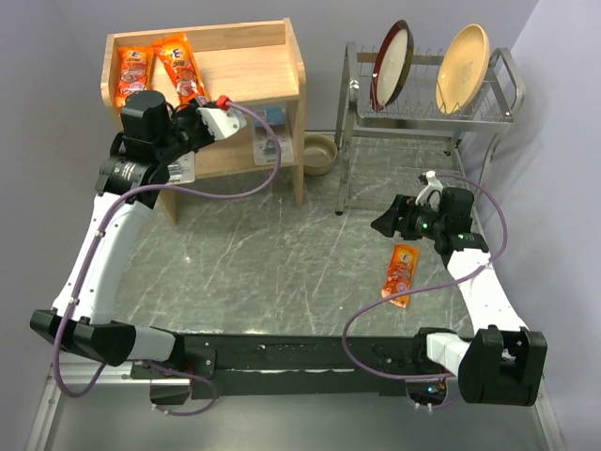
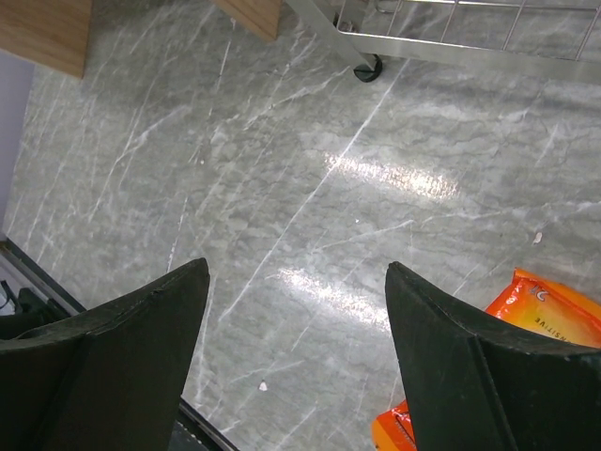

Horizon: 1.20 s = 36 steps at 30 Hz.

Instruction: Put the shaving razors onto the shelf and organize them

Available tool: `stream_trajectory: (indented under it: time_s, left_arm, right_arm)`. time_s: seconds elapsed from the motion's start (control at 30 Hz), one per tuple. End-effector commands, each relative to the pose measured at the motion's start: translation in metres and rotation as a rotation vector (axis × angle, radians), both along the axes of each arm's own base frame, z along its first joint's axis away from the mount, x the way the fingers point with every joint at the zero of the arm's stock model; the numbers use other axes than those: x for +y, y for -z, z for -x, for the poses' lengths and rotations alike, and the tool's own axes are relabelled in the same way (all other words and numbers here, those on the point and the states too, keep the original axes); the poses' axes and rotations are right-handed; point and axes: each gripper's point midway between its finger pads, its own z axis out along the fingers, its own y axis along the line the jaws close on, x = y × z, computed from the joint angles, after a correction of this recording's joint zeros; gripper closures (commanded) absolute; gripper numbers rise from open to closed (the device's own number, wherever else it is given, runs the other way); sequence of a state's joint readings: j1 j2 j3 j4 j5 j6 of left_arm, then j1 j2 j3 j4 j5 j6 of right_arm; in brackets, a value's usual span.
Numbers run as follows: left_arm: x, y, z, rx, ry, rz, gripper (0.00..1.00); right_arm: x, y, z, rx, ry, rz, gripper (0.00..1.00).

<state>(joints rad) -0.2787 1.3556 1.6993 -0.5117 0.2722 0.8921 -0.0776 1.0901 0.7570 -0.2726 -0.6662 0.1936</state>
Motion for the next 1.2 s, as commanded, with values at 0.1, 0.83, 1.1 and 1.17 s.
stream_trajectory:
  time_s: [0.1, 0.83, 1.1, 1.17]
  left_arm:
    - [-0.014, -0.036, 0.008, -0.195, 0.107, -0.033, 0.99]
    - [-0.025, -0.054, -0.018, -0.255, 0.120, 0.011, 0.99]
    - [-0.027, -0.091, 0.005, -0.379, 0.147, 0.119, 0.24]
    - [-0.034, -0.106, 0.023, -0.439, 0.152, 0.116, 0.01]
  right_arm:
    - [-0.005, -0.017, -0.013, -0.069, 0.020, 0.005, 0.17]
    - [-0.013, -0.004, -0.008, -0.047, 0.053, 0.011, 0.16]
    - [-0.015, -0.003, -0.009, -0.045, 0.053, 0.017, 0.16]
    - [-0.018, -0.004, -0.009, -0.051, 0.059, 0.026, 0.16]
